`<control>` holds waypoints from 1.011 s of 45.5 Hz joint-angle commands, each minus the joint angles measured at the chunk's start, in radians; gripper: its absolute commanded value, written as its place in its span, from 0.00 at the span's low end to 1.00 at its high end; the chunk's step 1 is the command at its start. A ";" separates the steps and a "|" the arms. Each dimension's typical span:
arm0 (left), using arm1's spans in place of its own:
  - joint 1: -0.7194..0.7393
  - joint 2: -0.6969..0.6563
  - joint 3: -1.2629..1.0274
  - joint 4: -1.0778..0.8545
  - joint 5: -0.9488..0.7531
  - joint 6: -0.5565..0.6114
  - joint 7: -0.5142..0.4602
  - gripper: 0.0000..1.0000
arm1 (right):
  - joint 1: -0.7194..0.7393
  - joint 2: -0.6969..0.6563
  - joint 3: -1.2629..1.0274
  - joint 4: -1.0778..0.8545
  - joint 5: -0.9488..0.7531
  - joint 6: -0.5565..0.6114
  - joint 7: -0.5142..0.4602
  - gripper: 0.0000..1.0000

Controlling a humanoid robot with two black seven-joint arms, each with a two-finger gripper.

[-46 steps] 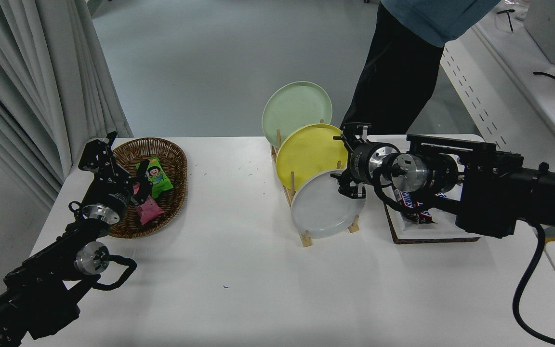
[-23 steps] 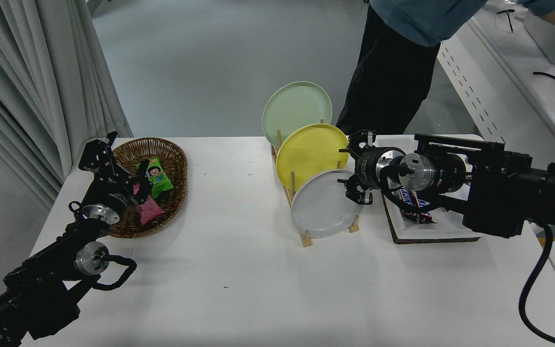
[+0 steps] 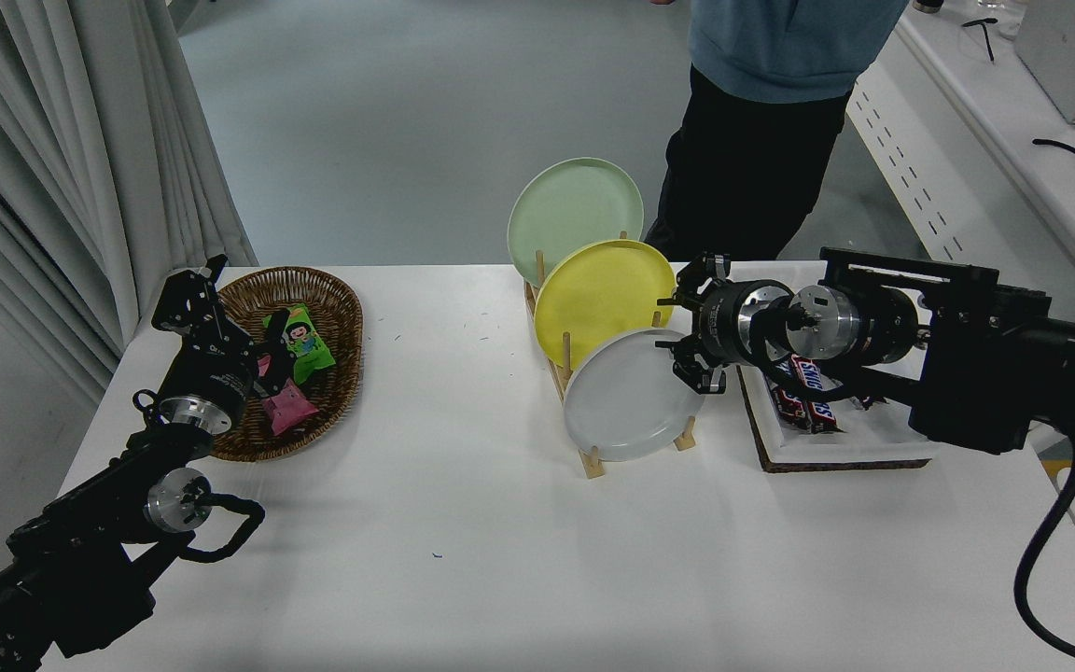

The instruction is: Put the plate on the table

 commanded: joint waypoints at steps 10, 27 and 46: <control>0.000 0.000 0.000 0.000 0.000 0.000 0.000 1.00 | -0.004 0.000 0.020 0.000 -0.001 0.020 -0.008 0.28; 0.000 0.000 0.000 0.000 0.000 0.000 0.000 1.00 | -0.005 0.000 0.023 0.000 -0.001 0.019 -0.068 0.16; 0.000 0.000 0.000 0.000 0.000 0.000 0.000 1.00 | -0.010 -0.002 0.057 0.001 -0.002 0.019 -0.081 0.14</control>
